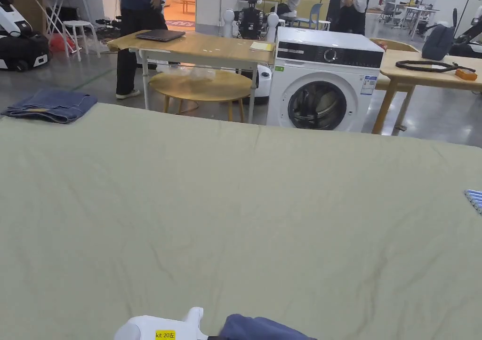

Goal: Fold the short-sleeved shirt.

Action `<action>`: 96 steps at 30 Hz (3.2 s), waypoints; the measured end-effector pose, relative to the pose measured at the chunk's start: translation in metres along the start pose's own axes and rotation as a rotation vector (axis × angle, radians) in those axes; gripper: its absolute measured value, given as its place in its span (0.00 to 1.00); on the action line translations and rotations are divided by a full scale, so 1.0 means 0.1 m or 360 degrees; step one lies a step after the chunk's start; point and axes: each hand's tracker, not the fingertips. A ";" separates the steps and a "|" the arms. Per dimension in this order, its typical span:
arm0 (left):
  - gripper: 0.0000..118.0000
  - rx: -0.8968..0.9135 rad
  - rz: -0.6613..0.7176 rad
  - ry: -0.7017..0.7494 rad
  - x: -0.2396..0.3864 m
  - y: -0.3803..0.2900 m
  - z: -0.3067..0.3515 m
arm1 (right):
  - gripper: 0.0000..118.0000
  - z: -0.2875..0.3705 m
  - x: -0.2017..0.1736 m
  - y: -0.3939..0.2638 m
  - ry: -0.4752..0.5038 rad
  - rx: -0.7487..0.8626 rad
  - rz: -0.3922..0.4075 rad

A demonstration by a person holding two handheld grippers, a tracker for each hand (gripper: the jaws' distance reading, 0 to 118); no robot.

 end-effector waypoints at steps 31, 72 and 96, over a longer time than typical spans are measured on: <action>0.12 0.0331 -0.0073 0.0700 0.53 0.55 3.69 | 0.00 0.41 -0.24 0.93 0.0014 0.0596 0.0006; 0.50 0.0666 -0.0119 0.1590 0.16 0.83 4.96 | 0.00 0.33 -0.25 0.96 -0.0008 0.0499 0.0022; 0.49 0.1471 -0.1144 0.1472 1.33 0.28 1.41 | 0.00 0.41 -0.02 1.35 -0.0100 0.0680 -0.0031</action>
